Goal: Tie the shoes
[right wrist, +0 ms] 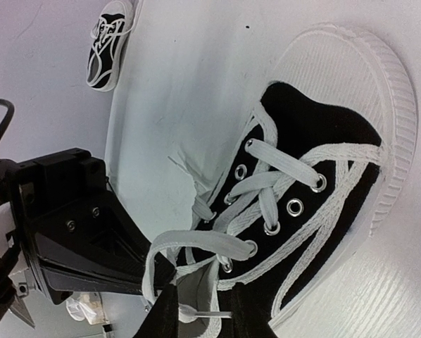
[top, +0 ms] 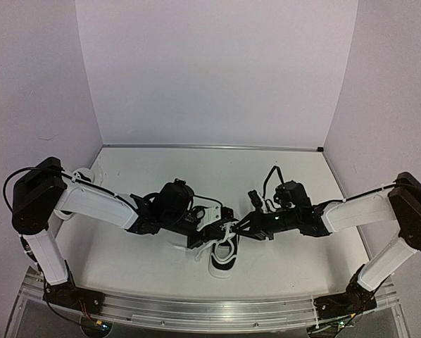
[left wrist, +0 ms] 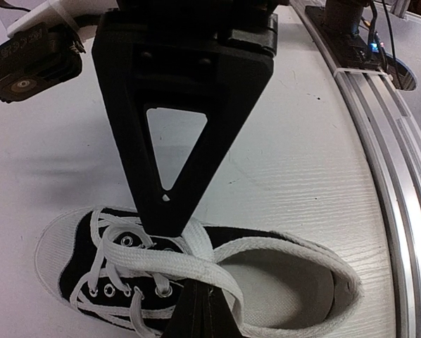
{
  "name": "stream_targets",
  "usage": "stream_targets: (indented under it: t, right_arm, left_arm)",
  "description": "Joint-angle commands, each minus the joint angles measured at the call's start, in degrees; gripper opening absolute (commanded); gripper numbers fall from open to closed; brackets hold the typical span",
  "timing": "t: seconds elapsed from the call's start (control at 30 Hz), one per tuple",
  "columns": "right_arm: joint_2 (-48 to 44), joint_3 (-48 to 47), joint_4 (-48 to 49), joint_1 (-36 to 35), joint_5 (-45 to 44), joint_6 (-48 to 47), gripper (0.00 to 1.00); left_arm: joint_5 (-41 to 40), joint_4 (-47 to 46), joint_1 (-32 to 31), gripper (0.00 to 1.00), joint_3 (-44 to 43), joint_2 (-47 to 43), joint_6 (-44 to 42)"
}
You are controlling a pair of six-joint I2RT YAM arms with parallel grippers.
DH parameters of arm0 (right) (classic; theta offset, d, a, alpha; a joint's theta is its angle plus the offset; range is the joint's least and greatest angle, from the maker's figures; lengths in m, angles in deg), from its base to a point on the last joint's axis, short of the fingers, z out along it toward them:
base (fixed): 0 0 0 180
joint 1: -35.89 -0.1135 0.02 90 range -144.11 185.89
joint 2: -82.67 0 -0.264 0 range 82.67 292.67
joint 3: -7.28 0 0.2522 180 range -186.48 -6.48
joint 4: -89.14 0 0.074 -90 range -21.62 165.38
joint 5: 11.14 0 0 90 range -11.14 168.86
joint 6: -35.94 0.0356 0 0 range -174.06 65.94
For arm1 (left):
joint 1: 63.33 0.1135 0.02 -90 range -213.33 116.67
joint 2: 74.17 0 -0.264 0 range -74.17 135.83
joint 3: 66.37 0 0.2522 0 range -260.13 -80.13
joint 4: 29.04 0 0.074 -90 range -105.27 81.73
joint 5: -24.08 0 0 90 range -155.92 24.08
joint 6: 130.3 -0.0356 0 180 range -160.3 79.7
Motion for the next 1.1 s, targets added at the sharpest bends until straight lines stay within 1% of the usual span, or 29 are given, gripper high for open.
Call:
stream_targets:
  t: [0.0, 0.1, 0.2, 0.23, 0.3, 0.33, 0.4, 0.47, 0.53, 0.63, 0.7, 0.73, 0.8, 0.9, 0.97, 1.07]
  right_arm:
    - [-0.08, -1.29, 2.5, -0.26, 0.55, 0.22, 0.18]
    - [-0.73, -1.26, 2.58, -0.27, 0.7, 0.02, 0.1]
    - [-1.71, -1.24, 2.51, -0.26, 0.98, -0.26, 0.02]
    - [-1.96, -1.22, 2.5, -0.26, 0.98, -0.29, 0.0]
    - [-2.42, -0.99, 2.45, -0.26, 1.01, -0.21, 0.0]
    - [-2.63, -0.84, 2.42, -0.26, 0.89, -0.21, 0.0]
    - [-3.34, -0.53, 2.14, -0.26, 0.5, -0.12, 0.0]
    - [-4.4, -0.19, 1.19, -0.26, -0.6, -0.28, 0.0]
    - [-5.55, 0.03, -0.24, -0.23, -1.81, -0.64, 0.0]
    - [-7.31, 0.38, -2.32, -0.16, -3.69, -1.02, 0.0]
    - [-8.73, 0.71, -3.61, -0.04, -4.68, -1.16, 0.0]
    - [-9.34, 0.95, -3.97, 0.1, -5.07, -1.17, 0.0]
    - [-10.7, 1.54, -4.96, 0.42, -6.04, -1.12, 0.0]
    - [-12.5, 2.57, -6.15, 0.76, -7.39, -1.1, 0.0]
    - [-13.39, 2.94, -6.7, 0.8, -7.92, -1.01, 0.0]
    - [-14.6, 3.19, -7.9, 0.84, -8.53, -1.04, 0.0]
  left_arm:
    - [-0.64, -2.12, -0.28, 0.0, -2.56, 0.02, 0.62]
    - [-1.07, -2.05, -0.28, 0.0, -2.8, 0.28, 0.81]
    - [-2.68, -1.42, -0.28, 0.03, -3.65, 1.06, 1.42]
    - [-3.04, -1.04, -0.28, 0.04, -4.04, 1.33, 1.61]
    - [-3.83, -0.09, -0.27, 0.08, -4.54, 1.64, 1.99]
    - [-4.41, 0.14, -0.28, 0.14, -4.5, 1.44, 2.1]
    - [-6.3, 1.22, -0.22, 0.31, -4.04, 0.35, 2.42]
    - [-8.92, 2.65, 0.15, 0.39, -2.91, -2.21, 1.87]
    - [-10.5, 5.64, 1.46, 0.44, -2.26, -5.26, 1.24]
    - [-7.94, 13.34, 6.46, 0.47, -3.26, -9.78, 1.05]
    - [-7.05, 21.82, 10.12, 0.47, -3.9, -12.63, -1.08]
    - [-8.13, 25.12, 10.9, 0.47, -4.17, -13.44, -2.67]
    - [-10.97, 31.35, 11.38, 0.47, -4.58, -14.6, -6.19]
    - [-14.4, 38.7, 11.5, 0.46, -5.25, -14.35, -9.13]
    - [-15.07, 42.96, 11.5, 0.44, -6.71, -12.53, -9.58]
    - [-13.93, 46.23, 11.38, 0.4, -8.86, -9.19, -9.17]
